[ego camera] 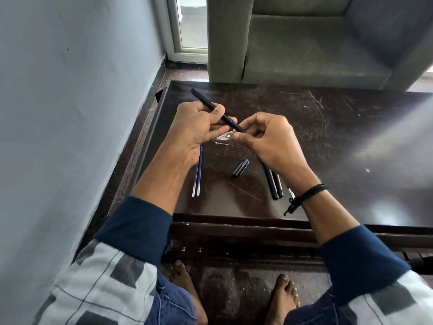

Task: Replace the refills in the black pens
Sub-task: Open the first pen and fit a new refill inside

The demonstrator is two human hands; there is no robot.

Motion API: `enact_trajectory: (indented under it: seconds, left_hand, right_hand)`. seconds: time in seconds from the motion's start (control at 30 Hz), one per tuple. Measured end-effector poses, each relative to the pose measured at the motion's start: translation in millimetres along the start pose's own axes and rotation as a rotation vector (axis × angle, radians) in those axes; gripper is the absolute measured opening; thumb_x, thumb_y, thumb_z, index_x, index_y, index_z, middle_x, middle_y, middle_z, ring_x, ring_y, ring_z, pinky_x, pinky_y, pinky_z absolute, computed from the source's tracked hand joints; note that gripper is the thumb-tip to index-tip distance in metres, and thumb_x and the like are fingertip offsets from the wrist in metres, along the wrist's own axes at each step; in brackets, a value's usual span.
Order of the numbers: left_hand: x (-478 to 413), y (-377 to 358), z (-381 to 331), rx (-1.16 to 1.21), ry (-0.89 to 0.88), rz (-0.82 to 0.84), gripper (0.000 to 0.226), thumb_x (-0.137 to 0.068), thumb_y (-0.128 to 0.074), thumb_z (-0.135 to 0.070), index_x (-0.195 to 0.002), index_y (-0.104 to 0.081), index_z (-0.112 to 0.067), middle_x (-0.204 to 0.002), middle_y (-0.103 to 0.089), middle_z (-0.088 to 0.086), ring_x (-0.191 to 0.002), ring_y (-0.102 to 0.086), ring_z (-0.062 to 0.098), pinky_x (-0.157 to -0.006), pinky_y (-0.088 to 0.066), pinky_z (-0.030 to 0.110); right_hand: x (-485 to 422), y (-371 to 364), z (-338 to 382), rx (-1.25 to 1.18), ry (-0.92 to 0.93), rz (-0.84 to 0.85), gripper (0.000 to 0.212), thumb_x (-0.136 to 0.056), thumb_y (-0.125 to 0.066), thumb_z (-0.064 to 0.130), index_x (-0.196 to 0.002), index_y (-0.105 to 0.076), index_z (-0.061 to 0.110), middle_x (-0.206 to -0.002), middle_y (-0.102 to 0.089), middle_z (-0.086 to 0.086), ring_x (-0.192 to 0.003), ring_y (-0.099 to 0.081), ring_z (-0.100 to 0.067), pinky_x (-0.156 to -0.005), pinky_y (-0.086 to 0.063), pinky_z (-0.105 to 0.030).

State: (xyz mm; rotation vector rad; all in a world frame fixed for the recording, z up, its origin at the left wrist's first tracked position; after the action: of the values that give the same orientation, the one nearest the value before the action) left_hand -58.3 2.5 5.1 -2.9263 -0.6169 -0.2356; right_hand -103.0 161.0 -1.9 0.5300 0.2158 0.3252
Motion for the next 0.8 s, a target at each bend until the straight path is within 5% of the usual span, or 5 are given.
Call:
enact_trajectory:
  seconds: [0.23, 0.4, 0.67, 0.8]
  left_hand:
    - [-0.5, -0.9, -0.2, 0.001, 0.003, 0.01, 0.015, -0.099, -0.058, -0.005, -0.108, -0.06, 0.006, -0.094, -0.074, 0.025, -0.084, -0.077, 0.025, -0.075, -0.062, 0.029]
    - [0.1, -0.3, -0.5, 0.002, 0.004, 0.008, 0.017, -0.099, -0.057, -0.004, -0.111, -0.06, 0.008, -0.094, -0.073, 0.025, -0.084, -0.077, 0.026, -0.076, -0.063, 0.03]
    - [0.4, 0.3, -1.4, 0.026, 0.007, -0.001, 0.015, -0.098, -0.06, -0.004, -0.108, -0.062, 0.007, -0.081, -0.075, 0.017, -0.076, -0.077, 0.021, -0.069, -0.062, 0.026]
    - [0.6, 1.0, -1.5, 0.018, 0.003, 0.005, 0.013, -0.099, -0.058, -0.004, -0.108, -0.06, 0.005, -0.093, -0.074, 0.025, -0.083, -0.077, 0.026, -0.074, -0.062, 0.029]
  right_hand:
    - [-1.7, -3.5, -2.0, -0.062, -0.031, 0.035, 0.012, -0.096, -0.07, 0.025, -0.085, -0.073, 0.021, -0.067, -0.074, 0.002, -0.06, -0.065, -0.006, -0.074, -0.058, -0.038]
    - [-1.1, -2.1, -2.6, -0.019, -0.014, -0.007, 0.015, -0.087, -0.079, 0.037, -0.088, -0.071, 0.024, -0.072, -0.074, 0.002, -0.065, -0.067, -0.007, -0.069, -0.054, -0.031]
    - [0.0, -3.6, 1.0, -0.043, -0.042, 0.002, 0.031, -0.097, -0.064, 0.044, -0.081, -0.072, 0.02, -0.066, -0.073, 0.003, -0.061, -0.065, -0.009, -0.069, -0.055, -0.036]
    - [0.2, -1.7, 2.4, -0.002, -0.011, -0.014, 0.014, -0.09, -0.076, 0.036, -0.083, -0.07, 0.025, -0.068, -0.073, 0.006, -0.062, -0.066, -0.009, -0.066, -0.055, -0.033]
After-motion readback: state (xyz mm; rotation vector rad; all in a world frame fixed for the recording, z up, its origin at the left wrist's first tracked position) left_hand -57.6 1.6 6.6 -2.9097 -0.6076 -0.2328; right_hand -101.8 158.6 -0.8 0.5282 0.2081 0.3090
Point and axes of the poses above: each hand's wrist, its own x-axis away from the middle knuckle, its own y-axis out of the back of the hand, z = x × y, the point moved 7 cm from there along -x, towards the middle knuckle
